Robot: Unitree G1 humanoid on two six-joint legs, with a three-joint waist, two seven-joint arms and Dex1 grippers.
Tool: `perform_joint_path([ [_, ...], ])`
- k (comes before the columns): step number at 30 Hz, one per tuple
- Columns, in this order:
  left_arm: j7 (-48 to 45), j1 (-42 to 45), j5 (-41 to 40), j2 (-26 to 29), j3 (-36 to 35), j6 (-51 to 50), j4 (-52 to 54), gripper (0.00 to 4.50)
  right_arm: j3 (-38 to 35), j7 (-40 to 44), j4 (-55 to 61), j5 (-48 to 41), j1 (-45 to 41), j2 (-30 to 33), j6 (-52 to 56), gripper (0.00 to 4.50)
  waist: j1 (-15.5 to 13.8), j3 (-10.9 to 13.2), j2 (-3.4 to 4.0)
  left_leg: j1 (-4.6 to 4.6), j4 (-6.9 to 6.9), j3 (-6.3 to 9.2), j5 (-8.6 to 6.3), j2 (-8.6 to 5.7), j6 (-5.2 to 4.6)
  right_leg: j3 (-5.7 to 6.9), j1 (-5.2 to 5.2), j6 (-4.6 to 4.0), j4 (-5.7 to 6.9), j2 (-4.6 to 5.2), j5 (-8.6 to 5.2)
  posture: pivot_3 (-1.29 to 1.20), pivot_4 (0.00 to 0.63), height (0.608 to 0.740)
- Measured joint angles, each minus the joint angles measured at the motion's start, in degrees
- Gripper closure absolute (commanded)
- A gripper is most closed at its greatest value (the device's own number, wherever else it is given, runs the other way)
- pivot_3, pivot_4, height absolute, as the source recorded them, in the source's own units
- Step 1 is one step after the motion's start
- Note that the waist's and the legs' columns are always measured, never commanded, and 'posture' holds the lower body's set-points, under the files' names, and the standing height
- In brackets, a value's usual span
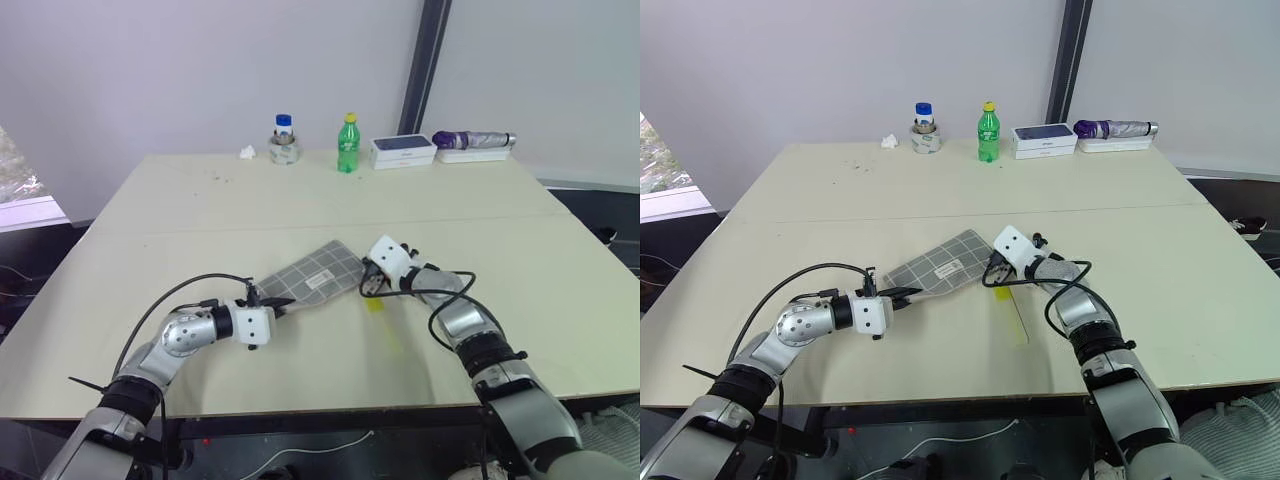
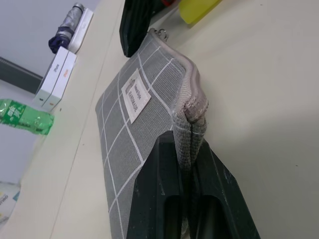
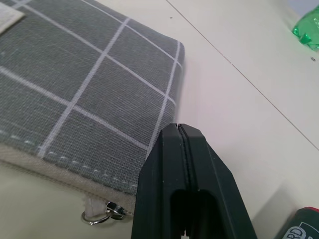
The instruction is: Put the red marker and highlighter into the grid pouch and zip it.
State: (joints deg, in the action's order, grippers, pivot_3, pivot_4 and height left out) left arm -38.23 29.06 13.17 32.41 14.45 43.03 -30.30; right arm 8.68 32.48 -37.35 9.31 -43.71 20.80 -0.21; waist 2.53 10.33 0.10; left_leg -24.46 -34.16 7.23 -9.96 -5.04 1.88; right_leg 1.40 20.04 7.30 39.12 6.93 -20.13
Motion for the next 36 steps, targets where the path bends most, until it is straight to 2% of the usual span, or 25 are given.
perform_joint_path([
  [7, 1.59, -0.89, -0.49, 0.18, -0.53, -0.36, 0.64, 4.5, -3.2, 2.03, 5.46, -5.83, 1.03, -0.12, 3.47, 0.07, -0.01, 0.0, 0.0, -0.02, 0.0, 0.0, 0.0, 0.01, 0.0, -0.01, 0.02, 0.0, 0.0, 0.0, 0.0, 0.0, 0.15, 0.74],
  [12, 1.39, -3.67, -5.88, 0.28, -3.86, -5.11, 1.27, 4.5, -4.99, 9.71, 18.22, -12.06, 5.9, 2.87, 11.05, 0.02, 0.14, 0.0, 0.0, -0.02, 0.01, 0.01, -0.02, 0.03, -0.03, -0.01, 0.06, 0.0, 0.0, -0.01, 0.0, 0.0, 0.15, 0.74],
  [16, 0.39, -3.96, -10.09, 0.31, -6.1, -7.66, 3.26, 4.5, -5.15, 9.81, 21.89, -14.18, 7.23, 2.73, 15.65, 0.02, 0.04, 0.01, -0.01, -0.05, 0.01, 0.01, -0.02, 0.03, -0.02, -0.03, 0.1, 0.0, 0.02, -0.02, 0.0, 0.0, 0.15, 0.74],
  [22, -2.62, -3.96, -13.99, 3.1, -8.74, -8.75, 7.2, 4.5, -4.77, 7.58, 21.32, -12.89, 7.21, 2.57, 14.64, 0.02, -0.03, 0.01, -0.02, -0.06, 0.01, 0.01, -0.01, 0.02, -0.02, -0.04, 0.09, 0.0, 0.0, 0.0, 0.0, 0.0, 0.15, 0.74],
  [29, -5.46, -4.45, -15.12, 5.76, -9.23, -8.88, 12.02, 4.5, -4.65, 2.14, 14.71, -11.98, 5.98, -2.37, 15.04, 0.02, 0.04, 0.02, -0.02, -0.06, 0.04, 0.0, 0.0, 0.03, 0.0, -0.07, 0.13, 0.0, 0.01, -0.01, 0.0, 0.0, 0.15, 0.74],
  [36, -5.63, -5.18, -15.08, 6.41, -9.52, -8.79, 13.6, 4.5, -5.49, 0.55, 14.49, -14.23, 5.4, -5.85, 19.07, 0.02, 0.0, 0.02, -0.02, -0.06, 0.03, 0.0, -0.01, 0.03, -0.01, -0.08, 0.12, 0.0, 0.01, -0.01, 0.0, 0.0, 0.15, 0.74],
])
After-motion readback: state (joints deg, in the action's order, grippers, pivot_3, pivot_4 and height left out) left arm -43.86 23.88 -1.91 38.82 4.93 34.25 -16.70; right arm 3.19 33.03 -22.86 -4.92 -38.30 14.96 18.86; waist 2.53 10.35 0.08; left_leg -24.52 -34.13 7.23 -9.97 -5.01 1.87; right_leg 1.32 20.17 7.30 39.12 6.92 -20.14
